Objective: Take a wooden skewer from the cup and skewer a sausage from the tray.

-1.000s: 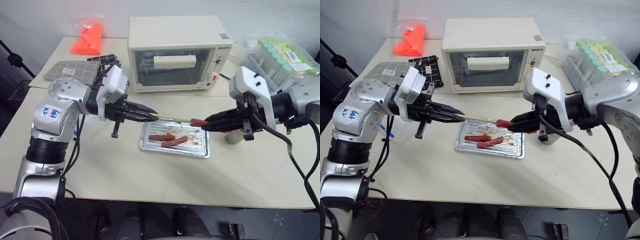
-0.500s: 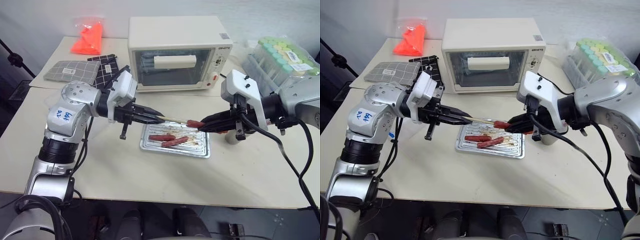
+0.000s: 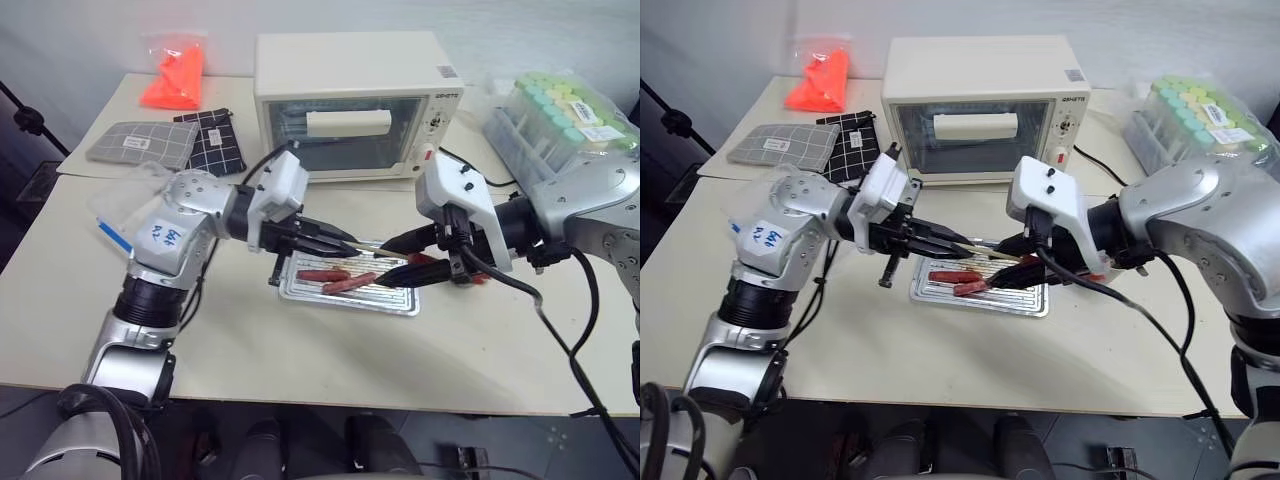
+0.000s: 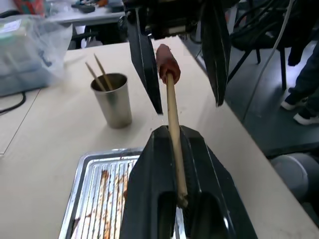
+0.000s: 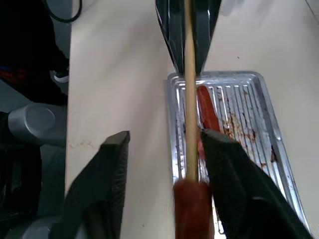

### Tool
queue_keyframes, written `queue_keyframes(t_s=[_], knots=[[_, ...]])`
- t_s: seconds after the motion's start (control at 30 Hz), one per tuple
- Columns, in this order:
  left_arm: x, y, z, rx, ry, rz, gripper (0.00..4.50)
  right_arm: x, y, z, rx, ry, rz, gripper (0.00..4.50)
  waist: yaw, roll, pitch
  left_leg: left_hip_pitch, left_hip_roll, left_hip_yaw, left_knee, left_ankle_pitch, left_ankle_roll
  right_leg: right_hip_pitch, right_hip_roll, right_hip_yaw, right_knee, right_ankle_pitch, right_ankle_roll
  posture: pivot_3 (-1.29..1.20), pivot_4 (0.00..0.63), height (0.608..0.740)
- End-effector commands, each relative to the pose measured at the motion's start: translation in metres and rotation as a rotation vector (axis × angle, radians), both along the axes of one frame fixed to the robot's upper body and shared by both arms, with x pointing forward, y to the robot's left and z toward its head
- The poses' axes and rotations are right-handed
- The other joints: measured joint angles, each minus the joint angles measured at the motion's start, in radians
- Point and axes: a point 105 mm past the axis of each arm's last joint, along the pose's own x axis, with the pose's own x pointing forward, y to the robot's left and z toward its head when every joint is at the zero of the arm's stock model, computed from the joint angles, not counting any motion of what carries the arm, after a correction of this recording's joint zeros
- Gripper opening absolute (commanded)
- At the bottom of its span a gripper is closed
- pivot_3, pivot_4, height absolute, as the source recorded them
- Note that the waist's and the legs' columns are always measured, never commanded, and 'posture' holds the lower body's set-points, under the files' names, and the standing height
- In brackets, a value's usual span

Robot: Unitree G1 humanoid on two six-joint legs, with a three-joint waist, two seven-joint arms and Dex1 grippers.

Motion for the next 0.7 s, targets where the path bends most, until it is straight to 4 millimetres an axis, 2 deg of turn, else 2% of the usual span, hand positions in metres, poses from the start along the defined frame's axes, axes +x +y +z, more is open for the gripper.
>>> queue_keyframes(t_s=[0.03,0.33,0.43,0.53,0.67,0.7], knots=[[-0.003,0.015,0.006,-0.010,-0.037,0.037,0.00,0.002,-0.006,0.017,0.015,-0.080,-0.014,2.57,0.000,0.000,0.000,0.000,0.000,0.000,0.000,0.000,0.000,0.000,0.000,0.000,0.000,0.000,0.000,0.00,0.150,0.740],[-0.008,0.049,0.000,-0.055,-0.039,0.246,0.00,0.015,-0.014,0.038,0.069,-0.147,-0.076,2.57,0.001,0.000,0.000,0.000,0.000,0.000,0.000,0.000,0.000,0.000,-0.001,0.000,0.000,0.000,0.000,0.00,0.150,0.740],[-0.011,0.065,0.000,-0.138,-0.045,0.432,0.00,0.018,-0.014,0.050,0.142,-0.143,-0.102,2.57,-0.004,0.000,0.000,0.000,0.000,0.000,-0.001,0.000,0.000,0.000,-0.001,0.000,0.000,0.000,0.000,0.00,0.150,0.740],[-0.002,0.083,-0.001,-0.232,-0.056,0.682,0.00,0.014,-0.012,0.056,0.207,-0.105,-0.089,3.06,-0.001,0.000,0.000,0.000,0.000,-0.001,-0.001,0.000,0.000,0.000,-0.002,-0.001,0.000,0.000,0.000,0.00,0.150,0.740],[0.007,0.114,-0.002,-0.351,-0.055,0.997,0.00,0.013,-0.008,0.063,0.262,-0.119,-0.100,4.14,0.004,0.000,0.000,0.000,0.000,-0.001,0.000,0.000,0.000,0.000,-0.002,-0.001,0.001,0.000,0.000,0.00,0.150,0.740],[0.011,0.129,-0.003,-0.404,-0.054,1.130,0.00,0.014,-0.007,0.066,0.278,-0.131,-0.102,4.43,0.004,0.000,0.000,0.000,0.000,-0.001,0.000,0.000,0.000,0.000,-0.002,-0.001,0.001,0.000,0.000,0.00,0.150,0.740]])
